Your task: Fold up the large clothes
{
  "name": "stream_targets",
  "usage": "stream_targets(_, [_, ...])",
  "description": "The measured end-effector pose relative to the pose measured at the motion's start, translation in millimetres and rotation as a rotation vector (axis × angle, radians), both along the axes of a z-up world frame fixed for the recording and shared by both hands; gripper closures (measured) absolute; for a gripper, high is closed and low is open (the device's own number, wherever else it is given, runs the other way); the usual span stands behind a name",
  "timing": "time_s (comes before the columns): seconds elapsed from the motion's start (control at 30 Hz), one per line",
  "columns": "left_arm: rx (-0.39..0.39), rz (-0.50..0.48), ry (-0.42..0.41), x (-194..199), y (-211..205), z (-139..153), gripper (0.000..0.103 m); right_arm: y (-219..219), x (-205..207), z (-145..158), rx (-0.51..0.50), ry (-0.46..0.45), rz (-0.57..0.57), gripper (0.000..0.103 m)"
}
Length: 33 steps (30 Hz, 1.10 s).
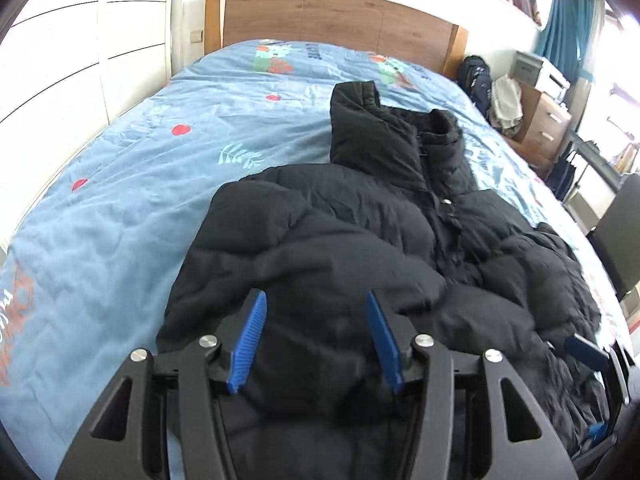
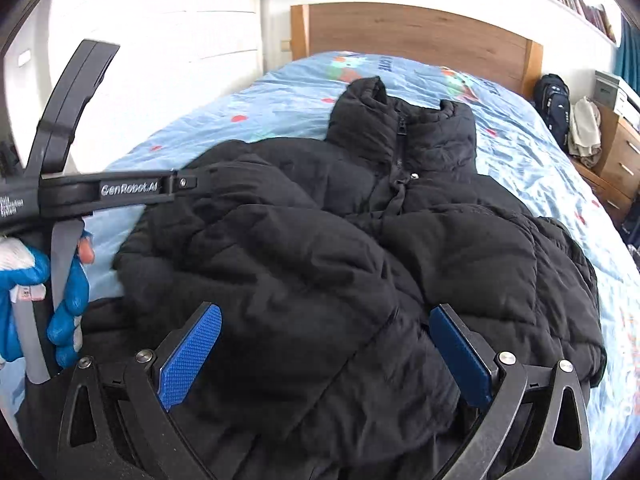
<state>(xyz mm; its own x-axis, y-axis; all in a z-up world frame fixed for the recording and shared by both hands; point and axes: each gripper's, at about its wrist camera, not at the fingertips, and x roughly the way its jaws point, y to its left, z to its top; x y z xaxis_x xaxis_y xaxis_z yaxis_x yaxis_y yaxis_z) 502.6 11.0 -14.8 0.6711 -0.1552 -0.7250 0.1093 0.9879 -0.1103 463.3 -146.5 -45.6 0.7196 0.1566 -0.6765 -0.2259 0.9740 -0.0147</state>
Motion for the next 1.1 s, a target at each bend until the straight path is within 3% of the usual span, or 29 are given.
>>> stream_targets(0.07, [-0.015,0.002,0.032,11,-3,-10,0.053,1,8,-11,-0.016,0.020,-0.009,0.001])
stream_targets(0.23, [0.051,0.006,0.081,14,-14,-56,0.051,2,16,-40,-0.058,0.051,-0.005,0.001])
stream_targets(0.4, [0.049,0.014,0.085,12,-13,-67,0.050,-1,14,-54,-0.045,0.071,-0.010,0.001])
stream_targets(0.77, [0.075,0.019,0.073,-39,-5,-37,0.050,-7,-6,-42,-0.054,0.096,-0.008,0.001])
stream_targets(1.1, [0.039,0.027,0.072,-117,12,7,0.050,-30,-87,1,-0.080,0.072,-0.048,0.001])
